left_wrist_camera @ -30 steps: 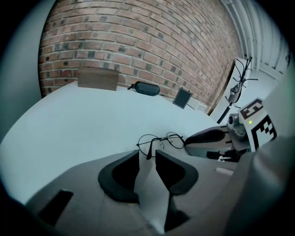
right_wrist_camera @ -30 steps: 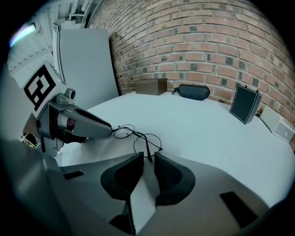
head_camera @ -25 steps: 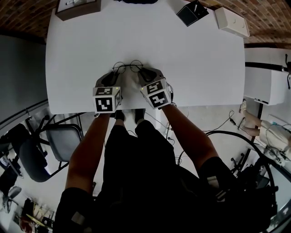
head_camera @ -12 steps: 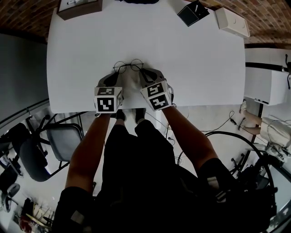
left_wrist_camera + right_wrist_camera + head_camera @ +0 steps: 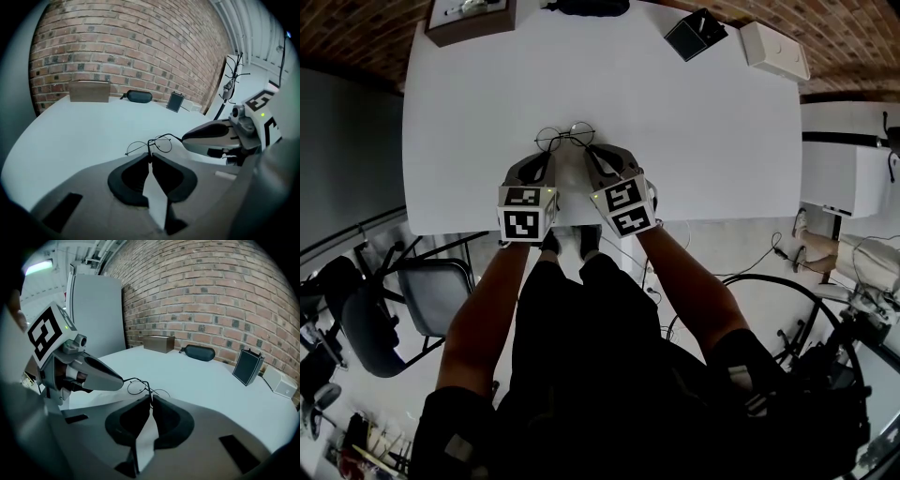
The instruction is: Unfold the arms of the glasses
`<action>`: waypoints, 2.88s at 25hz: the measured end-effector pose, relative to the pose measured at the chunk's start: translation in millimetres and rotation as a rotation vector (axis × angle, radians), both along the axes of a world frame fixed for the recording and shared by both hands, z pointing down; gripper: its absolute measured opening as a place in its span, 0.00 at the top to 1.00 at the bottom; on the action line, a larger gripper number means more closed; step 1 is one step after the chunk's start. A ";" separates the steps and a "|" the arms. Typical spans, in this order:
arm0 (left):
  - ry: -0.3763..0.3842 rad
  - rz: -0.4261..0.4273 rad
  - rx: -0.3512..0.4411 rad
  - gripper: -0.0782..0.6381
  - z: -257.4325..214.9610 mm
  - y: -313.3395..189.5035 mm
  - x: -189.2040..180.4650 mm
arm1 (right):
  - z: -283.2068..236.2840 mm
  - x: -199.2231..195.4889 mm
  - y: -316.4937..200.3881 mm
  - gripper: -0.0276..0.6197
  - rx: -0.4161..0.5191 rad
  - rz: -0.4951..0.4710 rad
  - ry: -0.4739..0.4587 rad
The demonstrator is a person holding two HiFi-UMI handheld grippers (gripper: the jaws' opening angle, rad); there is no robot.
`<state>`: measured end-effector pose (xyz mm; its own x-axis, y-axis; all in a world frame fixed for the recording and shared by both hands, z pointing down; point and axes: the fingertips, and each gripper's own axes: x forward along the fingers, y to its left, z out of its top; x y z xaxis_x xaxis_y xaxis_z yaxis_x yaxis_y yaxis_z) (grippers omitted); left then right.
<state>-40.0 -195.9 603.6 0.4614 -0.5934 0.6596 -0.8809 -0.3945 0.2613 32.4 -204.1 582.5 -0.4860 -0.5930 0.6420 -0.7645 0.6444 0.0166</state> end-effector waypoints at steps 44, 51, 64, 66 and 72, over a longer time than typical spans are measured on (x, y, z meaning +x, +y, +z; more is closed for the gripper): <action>0.022 0.071 -0.035 0.66 5.7 27.5 -11.1 | 33.3 -22.6 34.3 0.90 0.007 -0.241 0.113; 0.042 0.015 0.001 0.66 -9.0 9.3 -11.9 | 14.8 -12.1 22.6 0.82 -0.082 -0.020 -0.005; 0.043 -0.129 -0.014 0.66 -2.7 -35.9 -9.2 | 16.1 5.6 -9.3 0.69 -0.269 0.453 -0.179; 0.044 -0.118 -0.029 0.66 1.3 -37.0 -5.1 | 21.3 4.5 -9.1 0.69 -0.301 0.484 -0.201; 0.007 -0.076 -0.050 0.66 10.2 -38.6 -1.2 | 28.6 3.5 -12.5 0.68 -0.317 0.478 -0.193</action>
<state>-41.2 -234.5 613.9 0.4209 -0.5935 0.6860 -0.9059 -0.3131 0.2851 36.0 -216.6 611.1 -0.3382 -0.5685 0.7499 -0.9406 0.1791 -0.2885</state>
